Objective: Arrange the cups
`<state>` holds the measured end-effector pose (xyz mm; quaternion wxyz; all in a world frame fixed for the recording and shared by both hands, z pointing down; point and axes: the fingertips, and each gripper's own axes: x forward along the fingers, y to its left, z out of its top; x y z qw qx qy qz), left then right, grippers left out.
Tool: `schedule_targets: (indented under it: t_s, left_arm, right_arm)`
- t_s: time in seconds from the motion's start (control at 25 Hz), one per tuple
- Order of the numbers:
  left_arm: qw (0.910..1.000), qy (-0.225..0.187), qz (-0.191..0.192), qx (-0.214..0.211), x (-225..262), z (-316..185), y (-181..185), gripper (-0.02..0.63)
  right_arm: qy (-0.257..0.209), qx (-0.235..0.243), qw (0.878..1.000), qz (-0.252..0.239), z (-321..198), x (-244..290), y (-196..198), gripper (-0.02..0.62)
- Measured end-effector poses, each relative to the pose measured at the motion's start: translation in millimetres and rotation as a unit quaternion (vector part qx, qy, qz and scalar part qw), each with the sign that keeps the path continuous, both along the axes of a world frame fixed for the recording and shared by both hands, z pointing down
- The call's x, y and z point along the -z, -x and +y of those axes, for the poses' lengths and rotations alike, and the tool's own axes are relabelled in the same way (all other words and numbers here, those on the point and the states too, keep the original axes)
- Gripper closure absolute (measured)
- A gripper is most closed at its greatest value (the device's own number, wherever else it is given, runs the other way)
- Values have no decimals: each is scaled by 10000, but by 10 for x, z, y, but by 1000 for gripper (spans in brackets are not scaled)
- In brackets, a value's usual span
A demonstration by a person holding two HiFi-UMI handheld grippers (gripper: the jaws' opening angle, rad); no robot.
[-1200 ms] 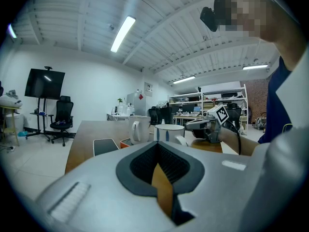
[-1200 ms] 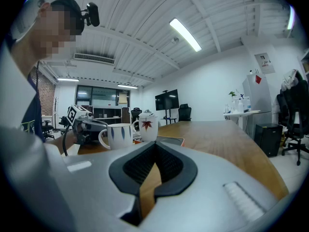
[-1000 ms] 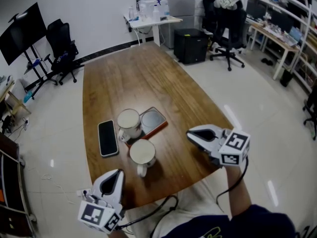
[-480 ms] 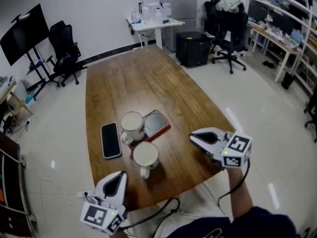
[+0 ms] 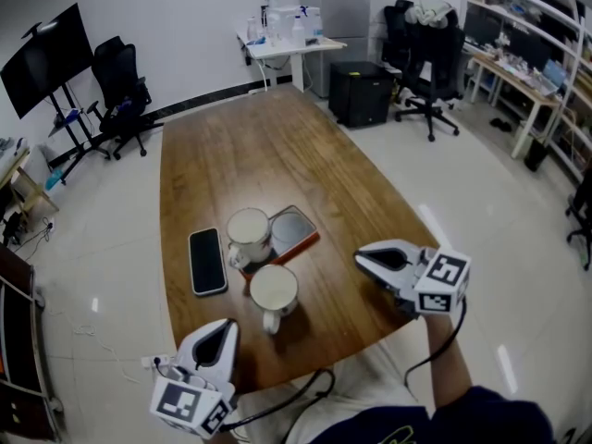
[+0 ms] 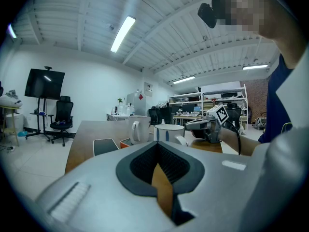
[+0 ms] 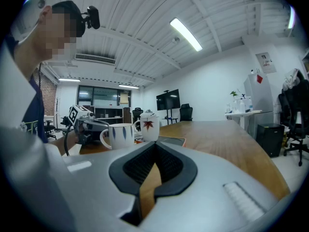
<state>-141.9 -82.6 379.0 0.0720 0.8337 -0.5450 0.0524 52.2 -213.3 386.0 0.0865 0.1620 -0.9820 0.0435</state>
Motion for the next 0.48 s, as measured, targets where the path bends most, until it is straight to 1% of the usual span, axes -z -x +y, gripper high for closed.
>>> schedule_targets:
  t_s: [0.24,0.48]
  left_arm:
    - [10000,-8,2,-3,3,2,1,603]
    - [10000,-24,6,-5,8,-1,-4,603]
  right_arm:
    - [-7,797,9968,-26,194,31,171,595]
    - [-4,1285,9917,-34,324,31,257,595]
